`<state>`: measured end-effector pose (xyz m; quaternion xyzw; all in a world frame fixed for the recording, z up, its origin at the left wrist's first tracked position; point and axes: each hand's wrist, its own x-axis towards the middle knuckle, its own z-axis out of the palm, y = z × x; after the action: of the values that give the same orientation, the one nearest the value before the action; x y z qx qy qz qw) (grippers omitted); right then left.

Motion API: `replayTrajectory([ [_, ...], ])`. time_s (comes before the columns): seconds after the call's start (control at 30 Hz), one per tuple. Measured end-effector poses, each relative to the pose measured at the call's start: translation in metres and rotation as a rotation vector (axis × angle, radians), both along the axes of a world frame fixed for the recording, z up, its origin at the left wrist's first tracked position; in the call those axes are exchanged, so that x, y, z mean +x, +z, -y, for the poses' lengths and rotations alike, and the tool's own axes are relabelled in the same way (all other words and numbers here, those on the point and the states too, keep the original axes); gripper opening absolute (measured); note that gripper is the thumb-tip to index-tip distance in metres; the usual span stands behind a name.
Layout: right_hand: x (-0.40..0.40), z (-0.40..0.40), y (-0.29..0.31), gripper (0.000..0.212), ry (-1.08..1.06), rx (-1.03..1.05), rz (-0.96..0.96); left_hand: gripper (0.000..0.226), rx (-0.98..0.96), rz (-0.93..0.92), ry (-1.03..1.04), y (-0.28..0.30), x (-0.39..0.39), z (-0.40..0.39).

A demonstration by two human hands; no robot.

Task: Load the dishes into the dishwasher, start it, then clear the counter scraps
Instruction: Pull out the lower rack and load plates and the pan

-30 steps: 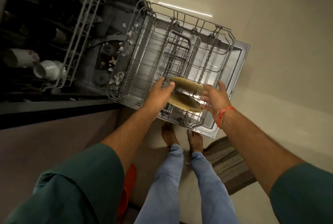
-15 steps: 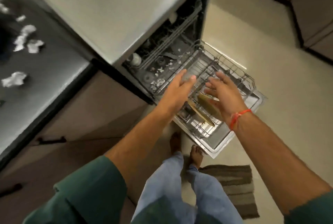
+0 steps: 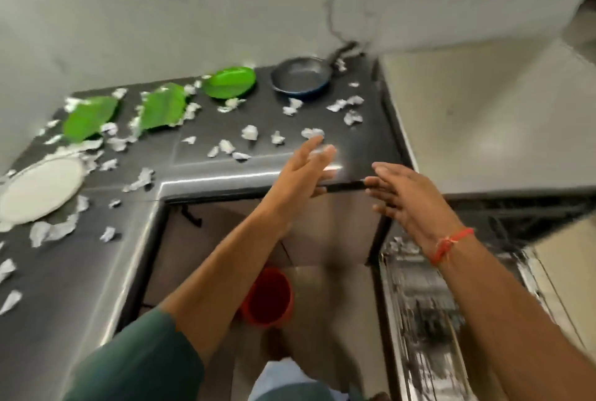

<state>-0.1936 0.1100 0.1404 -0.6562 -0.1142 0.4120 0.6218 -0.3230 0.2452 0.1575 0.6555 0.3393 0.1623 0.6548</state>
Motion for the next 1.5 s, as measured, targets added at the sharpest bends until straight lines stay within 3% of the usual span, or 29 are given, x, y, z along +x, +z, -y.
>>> replayTrajectory([
  [0.23, -0.062, -0.155, 0.032, 0.019, 0.293, 0.044, 0.022, 0.050, 0.016, 0.062, 0.305, 0.018, -0.100, -0.126],
  [0.5, -0.161, -0.307, 0.014, 0.017, 0.542, 0.023, -0.039, 0.047, -0.117, 0.037, 0.731, -0.020, -0.230, -0.249],
  [0.73, -0.245, -0.385, -0.005, 0.020, 0.770, -0.034, -0.071, 0.058, -0.085, -0.228, 1.075, -0.071, -0.358, -0.346],
  [0.93, -0.272, -0.426, -0.012, 0.023, 0.831, -0.029, -0.066, 0.058, 0.058, -0.555, 1.162, -0.096, -0.430, -0.424],
  [1.07, -0.282, -0.447, -0.015, 0.022, 0.821, -0.022, -0.088, 0.077, -0.103, -0.701, 1.216, -0.115, -0.458, -0.460],
  [1.23, -0.292, -0.465, -0.024, 0.019, 0.839, -0.053, -0.109, 0.090, -0.246, -0.570, 1.348, -0.134, -0.480, -0.486],
  [1.37, -0.295, -0.471, -0.030, 0.021, 0.841, -0.075, -0.129, 0.076, -0.359, -0.349, 1.486, -0.128, -0.488, -0.501],
  [1.5, -0.291, -0.470, -0.033, 0.020, 0.828, -0.090, -0.136, 0.054, -0.384, -0.221, 1.467, -0.110, -0.482, -0.500],
])
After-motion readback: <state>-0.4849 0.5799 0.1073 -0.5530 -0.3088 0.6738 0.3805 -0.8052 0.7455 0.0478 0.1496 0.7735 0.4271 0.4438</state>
